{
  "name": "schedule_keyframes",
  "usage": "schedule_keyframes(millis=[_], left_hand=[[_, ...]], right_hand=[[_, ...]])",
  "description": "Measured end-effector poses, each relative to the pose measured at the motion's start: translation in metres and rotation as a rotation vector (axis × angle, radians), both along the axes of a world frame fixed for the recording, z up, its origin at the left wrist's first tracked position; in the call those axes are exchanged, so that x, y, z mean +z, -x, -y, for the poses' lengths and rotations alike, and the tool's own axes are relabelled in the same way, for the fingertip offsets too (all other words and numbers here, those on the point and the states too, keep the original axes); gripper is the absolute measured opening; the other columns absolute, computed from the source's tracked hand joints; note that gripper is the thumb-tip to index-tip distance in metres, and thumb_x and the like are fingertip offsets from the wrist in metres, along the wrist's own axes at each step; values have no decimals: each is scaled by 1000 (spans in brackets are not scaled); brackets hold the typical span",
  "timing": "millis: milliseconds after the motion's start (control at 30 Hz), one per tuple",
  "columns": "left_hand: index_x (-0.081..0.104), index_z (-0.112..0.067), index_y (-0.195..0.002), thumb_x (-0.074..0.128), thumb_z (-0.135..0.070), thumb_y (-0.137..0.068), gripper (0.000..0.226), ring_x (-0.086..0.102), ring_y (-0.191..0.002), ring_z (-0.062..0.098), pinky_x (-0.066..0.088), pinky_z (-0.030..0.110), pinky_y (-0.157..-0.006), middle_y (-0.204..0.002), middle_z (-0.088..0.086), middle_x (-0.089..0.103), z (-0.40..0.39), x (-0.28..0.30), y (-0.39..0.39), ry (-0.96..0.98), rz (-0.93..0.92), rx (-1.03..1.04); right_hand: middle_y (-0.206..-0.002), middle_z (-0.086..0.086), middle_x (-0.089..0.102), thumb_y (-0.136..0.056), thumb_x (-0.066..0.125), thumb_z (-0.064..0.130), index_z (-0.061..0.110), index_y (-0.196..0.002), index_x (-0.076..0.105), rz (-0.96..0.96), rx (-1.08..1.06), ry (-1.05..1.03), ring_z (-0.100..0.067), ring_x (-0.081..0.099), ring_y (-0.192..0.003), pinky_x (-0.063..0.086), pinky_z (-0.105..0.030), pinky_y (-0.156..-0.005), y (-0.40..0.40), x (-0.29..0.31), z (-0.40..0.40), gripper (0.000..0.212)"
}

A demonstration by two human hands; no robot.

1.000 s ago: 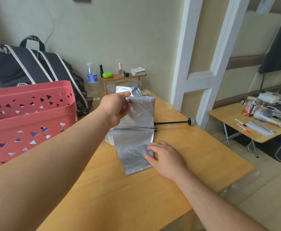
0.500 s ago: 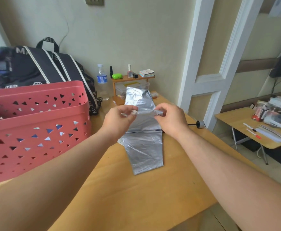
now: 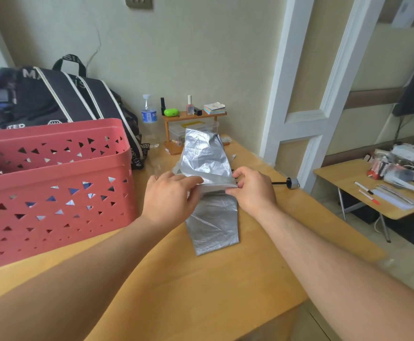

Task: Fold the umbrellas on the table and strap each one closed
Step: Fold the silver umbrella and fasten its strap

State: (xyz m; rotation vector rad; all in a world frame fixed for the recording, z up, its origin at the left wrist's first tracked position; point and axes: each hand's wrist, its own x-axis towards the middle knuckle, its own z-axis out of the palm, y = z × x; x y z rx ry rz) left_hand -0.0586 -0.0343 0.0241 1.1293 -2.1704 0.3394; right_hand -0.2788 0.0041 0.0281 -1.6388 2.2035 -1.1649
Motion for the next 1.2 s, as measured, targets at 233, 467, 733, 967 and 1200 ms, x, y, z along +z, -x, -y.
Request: schedule_keyframes(millis=[233,467,733,967,1200], left_hand=[[66,-37,-97,59,-28,-89,14,62,-76,19,55,39,-78,-88,-5,75,-14,3,4,-954,-691,-84],[74,-16,-104,60,-12,-103,14,57,-74,17,50,17,-65,-83,0,66,-17,4,14,-1022,-884,-201],[76,-39,-103,67,-22,-98,20,49,-53,3,44,22,-57,-89,-15,68,-15,22,5,-703,-711,-191],[75,-36,-111,78,-21,-90,27,62,-84,3,49,17,-79,-88,-20,70,-22,37,2,-404,-470,-216],[65,-34,-129,84,-37,-76,57,51,-105,20,45,36,-88,-113,-8,55,-23,5,-10,-135,3,-256]], right_hand=[[-86,9,67,-84,84,13,29,-106,71,71,88,12,-14,65,-85,55,-29,-79,-7,-6,-5,30],[-97,3,73,-85,79,4,46,-118,62,400,126,50,-15,71,-90,62,-41,-85,-9,-13,-4,57],[-92,4,54,-87,77,6,45,-128,62,157,191,77,-10,54,-80,49,-22,-78,5,2,-18,58],[-84,14,49,-88,79,14,29,-90,73,-113,118,254,-14,51,-85,43,-28,-74,8,16,-25,16],[-101,15,63,-86,80,12,22,-84,75,-320,267,229,-14,49,-102,43,-25,-90,8,-15,-52,11]])
